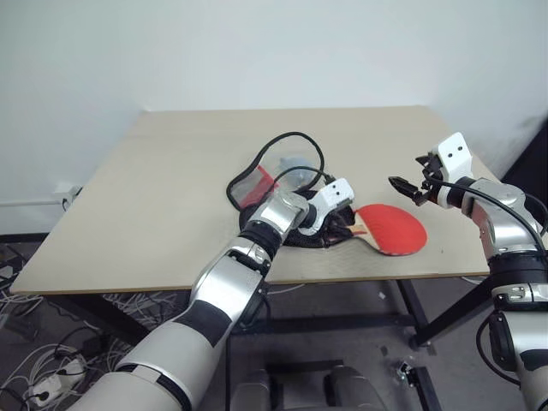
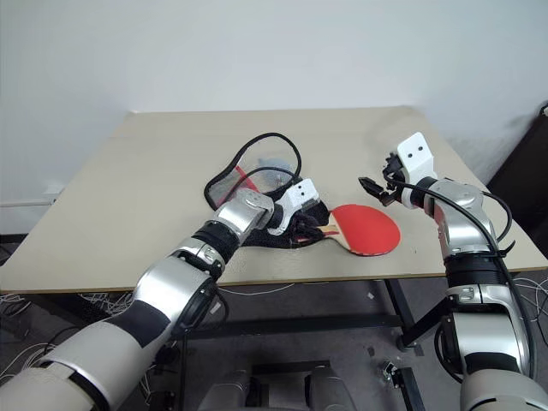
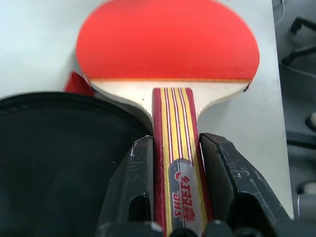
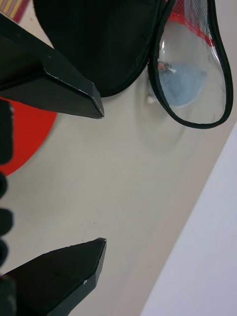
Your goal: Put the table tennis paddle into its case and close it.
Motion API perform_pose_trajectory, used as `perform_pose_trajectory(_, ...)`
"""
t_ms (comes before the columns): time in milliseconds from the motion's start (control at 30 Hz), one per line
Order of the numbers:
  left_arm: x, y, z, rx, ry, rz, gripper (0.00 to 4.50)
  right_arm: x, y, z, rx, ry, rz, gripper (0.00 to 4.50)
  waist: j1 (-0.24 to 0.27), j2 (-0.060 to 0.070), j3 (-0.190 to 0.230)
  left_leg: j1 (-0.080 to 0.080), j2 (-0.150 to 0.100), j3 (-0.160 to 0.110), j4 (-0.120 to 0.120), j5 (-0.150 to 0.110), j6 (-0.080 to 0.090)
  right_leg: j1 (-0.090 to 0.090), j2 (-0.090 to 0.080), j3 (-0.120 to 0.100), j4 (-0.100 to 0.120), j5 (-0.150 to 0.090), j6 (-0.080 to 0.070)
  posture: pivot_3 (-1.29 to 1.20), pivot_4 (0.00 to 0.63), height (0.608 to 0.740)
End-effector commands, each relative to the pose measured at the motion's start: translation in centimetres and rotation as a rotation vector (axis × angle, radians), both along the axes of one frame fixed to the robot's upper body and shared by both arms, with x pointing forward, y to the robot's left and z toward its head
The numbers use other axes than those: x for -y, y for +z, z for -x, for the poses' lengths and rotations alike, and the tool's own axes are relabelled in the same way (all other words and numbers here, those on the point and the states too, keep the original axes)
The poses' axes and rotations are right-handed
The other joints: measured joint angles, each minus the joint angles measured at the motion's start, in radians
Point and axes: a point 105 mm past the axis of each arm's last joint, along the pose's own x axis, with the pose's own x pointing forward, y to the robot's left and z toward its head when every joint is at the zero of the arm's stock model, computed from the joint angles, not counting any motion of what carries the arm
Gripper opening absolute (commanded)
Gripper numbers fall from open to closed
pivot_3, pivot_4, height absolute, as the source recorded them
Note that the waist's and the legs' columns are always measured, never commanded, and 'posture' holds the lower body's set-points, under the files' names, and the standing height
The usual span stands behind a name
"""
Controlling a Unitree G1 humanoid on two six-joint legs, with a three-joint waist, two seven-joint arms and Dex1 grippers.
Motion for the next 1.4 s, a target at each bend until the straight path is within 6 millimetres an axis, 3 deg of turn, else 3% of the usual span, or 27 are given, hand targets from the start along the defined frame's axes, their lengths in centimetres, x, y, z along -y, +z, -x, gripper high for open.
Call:
perform_pose_trajectory(33, 0.5, 3.6, -0.8, 0.096, -0.023, 0.066, 1.10, 0.6, 2.6, -0.2, 0.086, -0.019, 0.001, 4.21, 0.000, 0.000, 0.000, 0.000, 0.000, 0.000, 0.000, 0.000, 0.000, 0.000, 0.000, 0.000, 0.000, 0.000, 0.000, 0.00, 0.000, 0.740)
perform_pose_trajectory(200, 0.3, 2.7, -0.5, 0.086, -0.044, 0.027, 1.10, 0.7, 2.6, -0.2, 0.086, -0.023, 0.001, 4.21, 0.000, 0.000, 0.000, 0.000, 0.000, 0.000, 0.000, 0.000, 0.000, 0.000, 0.000, 0.000, 0.000, 0.000, 0.000, 0.00, 0.000, 0.740)
perform_pose_trajectory(567, -0.3, -1.7, 1.6, 0.034, -0.183, -0.210, 1.10, 0.5, 2.5, -0.2, 0.086, -0.025, -0.004, 4.21, 0.000, 0.000, 0.000, 0.000, 0.000, 0.000, -0.001, 0.000, 0.000, 0.000, 0.000, 0.000, 0.000, 0.000, 0.000, 0.00, 0.000, 0.740)
perform_pose_trajectory(867, 0.1, -2.6, 2.6, 0.038, -0.287, -0.297, 1.10, 0.7, 2.3, -0.1, 0.083, -0.031, -0.006, 4.21, 0.001, 0.000, 0.000, 0.001, 0.000, 0.000, -0.001, 0.000, 0.000, 0.001, 0.000, 0.000, 0.000, 0.000, 0.000, 0.00, 0.000, 0.740)
perform_pose_trajectory(1200, 0.8, -2.4, 2.8, -0.009, -0.260, -0.281, 1.10, 0.5, 2.2, -0.1, 0.084, -0.032, -0.009, 4.21, 0.001, 0.000, 0.000, 0.001, 0.000, 0.000, -0.001, 0.000, 0.000, 0.001, 0.000, 0.000, 0.000, 0.000, 0.000, 0.00, 0.000, 0.740)
perform_pose_trajectory(1300, 0.9, -2.5, 2.9, -0.014, -0.262, -0.284, 1.58, 0.5, 2.1, 0.0, 0.082, -0.033, -0.010, 4.21, 0.002, 0.000, 0.000, 0.001, 0.000, 0.000, -0.001, 0.000, 0.000, 0.001, 0.000, 0.000, 0.000, 0.000, 0.000, 0.00, 0.000, 0.740)
perform_pose_trajectory(1400, 1.2, -2.7, 3.2, -0.033, -0.261, -0.275, 2.40, 0.5, 2.0, -0.1, 0.081, -0.034, -0.011, 4.21, 0.002, 0.000, 0.000, 0.001, 0.000, 0.000, 0.000, 0.000, 0.000, 0.001, 0.000, 0.000, 0.000, 0.000, 0.000, 0.00, 0.000, 0.740)
